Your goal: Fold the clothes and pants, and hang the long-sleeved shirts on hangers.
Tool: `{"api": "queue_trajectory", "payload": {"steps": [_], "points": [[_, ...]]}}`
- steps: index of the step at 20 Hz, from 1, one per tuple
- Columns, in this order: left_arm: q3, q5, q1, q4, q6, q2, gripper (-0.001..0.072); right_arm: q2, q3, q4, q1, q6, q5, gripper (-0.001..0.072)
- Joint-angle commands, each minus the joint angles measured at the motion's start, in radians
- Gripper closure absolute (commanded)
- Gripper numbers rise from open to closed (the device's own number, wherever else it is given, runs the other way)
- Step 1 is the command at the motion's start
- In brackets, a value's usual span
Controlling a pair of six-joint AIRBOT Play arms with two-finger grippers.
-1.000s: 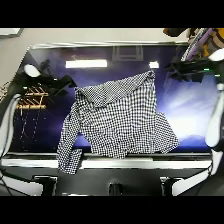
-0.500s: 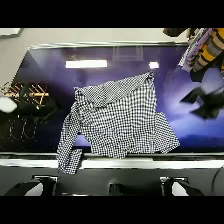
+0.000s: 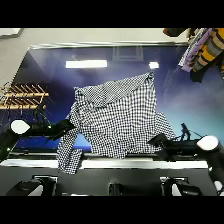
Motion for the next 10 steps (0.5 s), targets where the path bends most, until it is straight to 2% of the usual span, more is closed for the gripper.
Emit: {"api": "queue_trajectory", "payload": {"steps": [1, 5, 6, 7, 9, 10], "points": [[-0.015, 0.035, -0.038, -0.012, -0.008, 0.002, 0.0016, 0.026, -0.150, 0.116, 0.096, 0.055, -0.216, 0.0046], [-0.015, 0.041, -0.044, -0.022, -0.007, -0.002, 0.0016, -0.088, -0.180, 0.150, 0.129, 0.043, -0.315, 0.0046], [-0.015, 0.041, -0.046, -0.029, -0.008, -0.006, 0.0016, -0.133, -0.180, 0.161, 0.129, 0.029, -0.340, 0.0073], [-0.015, 0.041, -0.049, -0.030, -0.008, -0.014, 0.0016, -0.174, -0.179, 0.188, 0.129, -0.016, -0.372, 0.0229], [-0.015, 0.041, -0.066, -0.037, -0.007, -0.039, 0.0016, -0.206, -0.179, 0.229, 0.129, -0.077, -0.423, 0.0672], [-0.015, 0.041, -0.077, -0.048, -0.007, -0.056, 0.0016, -0.197, -0.179, 0.229, 0.129, -0.076, -0.437, 0.0679]]}}
